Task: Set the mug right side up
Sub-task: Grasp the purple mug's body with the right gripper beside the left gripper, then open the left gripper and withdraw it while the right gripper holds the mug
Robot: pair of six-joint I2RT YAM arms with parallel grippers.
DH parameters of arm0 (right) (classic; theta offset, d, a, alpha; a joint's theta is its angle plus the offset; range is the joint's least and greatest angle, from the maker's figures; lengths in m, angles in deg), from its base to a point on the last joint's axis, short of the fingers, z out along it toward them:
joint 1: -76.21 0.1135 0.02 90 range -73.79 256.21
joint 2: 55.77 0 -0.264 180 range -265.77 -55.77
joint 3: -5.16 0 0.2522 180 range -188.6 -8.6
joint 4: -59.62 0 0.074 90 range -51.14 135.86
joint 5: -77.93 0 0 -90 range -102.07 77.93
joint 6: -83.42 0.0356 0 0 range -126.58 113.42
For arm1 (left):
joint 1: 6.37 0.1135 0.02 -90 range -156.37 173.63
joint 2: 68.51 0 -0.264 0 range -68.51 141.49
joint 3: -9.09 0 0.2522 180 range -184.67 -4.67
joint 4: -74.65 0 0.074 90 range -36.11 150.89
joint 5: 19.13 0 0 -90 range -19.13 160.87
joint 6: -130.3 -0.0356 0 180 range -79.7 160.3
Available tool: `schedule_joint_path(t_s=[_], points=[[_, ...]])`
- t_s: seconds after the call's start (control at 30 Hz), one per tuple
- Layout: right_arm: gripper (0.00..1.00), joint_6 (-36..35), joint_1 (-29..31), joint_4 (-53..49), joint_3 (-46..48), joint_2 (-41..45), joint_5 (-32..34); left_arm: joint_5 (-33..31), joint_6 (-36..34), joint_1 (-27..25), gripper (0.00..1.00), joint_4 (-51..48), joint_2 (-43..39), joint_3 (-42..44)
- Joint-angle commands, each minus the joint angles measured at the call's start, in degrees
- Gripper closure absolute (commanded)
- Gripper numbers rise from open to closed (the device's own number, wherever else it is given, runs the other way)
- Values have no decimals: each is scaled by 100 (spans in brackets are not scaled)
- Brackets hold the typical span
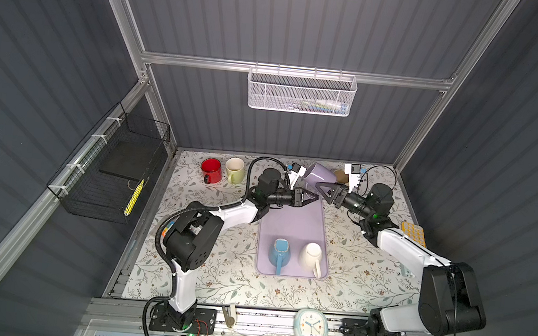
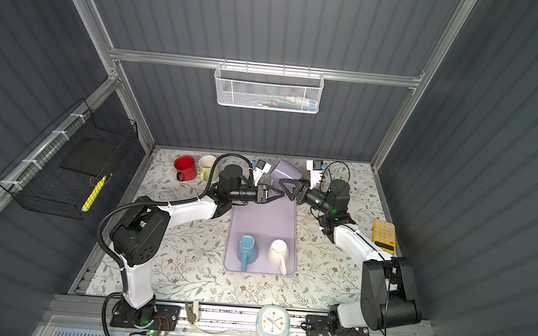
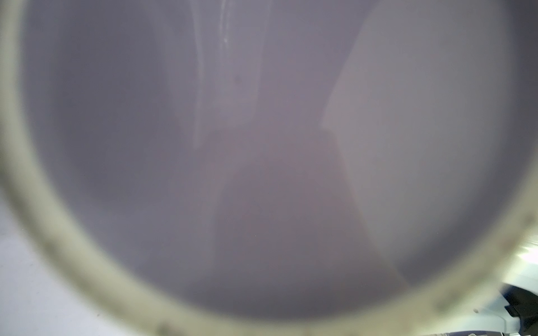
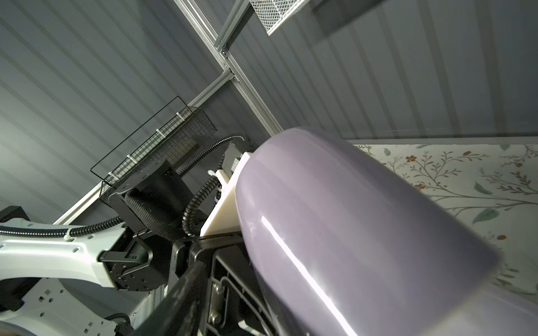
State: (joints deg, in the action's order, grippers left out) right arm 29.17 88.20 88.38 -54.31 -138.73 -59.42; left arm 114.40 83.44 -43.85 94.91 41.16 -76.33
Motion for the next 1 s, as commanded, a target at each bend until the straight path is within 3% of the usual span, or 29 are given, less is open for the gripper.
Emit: schedule_joint_path(t_s=[0.0,0.23,0.47,0.9,0.97], points=[[42,223,34,963,-155,-62,-289,103,-72,-167,92,382,99,-286],[55,400,58,1544,-221,-220,-283,123,230,-216,91,725,296,-374],[67,440,58,1458,-140,-182,-261,92,252,-216,90,724,334,-395],[100,336,40,757,-332,-124,-22,-7,205,-216,71,651,303,-342],[100,334,40,677,-367,-133,13,-12,194,-216,68,624,290,-333]])
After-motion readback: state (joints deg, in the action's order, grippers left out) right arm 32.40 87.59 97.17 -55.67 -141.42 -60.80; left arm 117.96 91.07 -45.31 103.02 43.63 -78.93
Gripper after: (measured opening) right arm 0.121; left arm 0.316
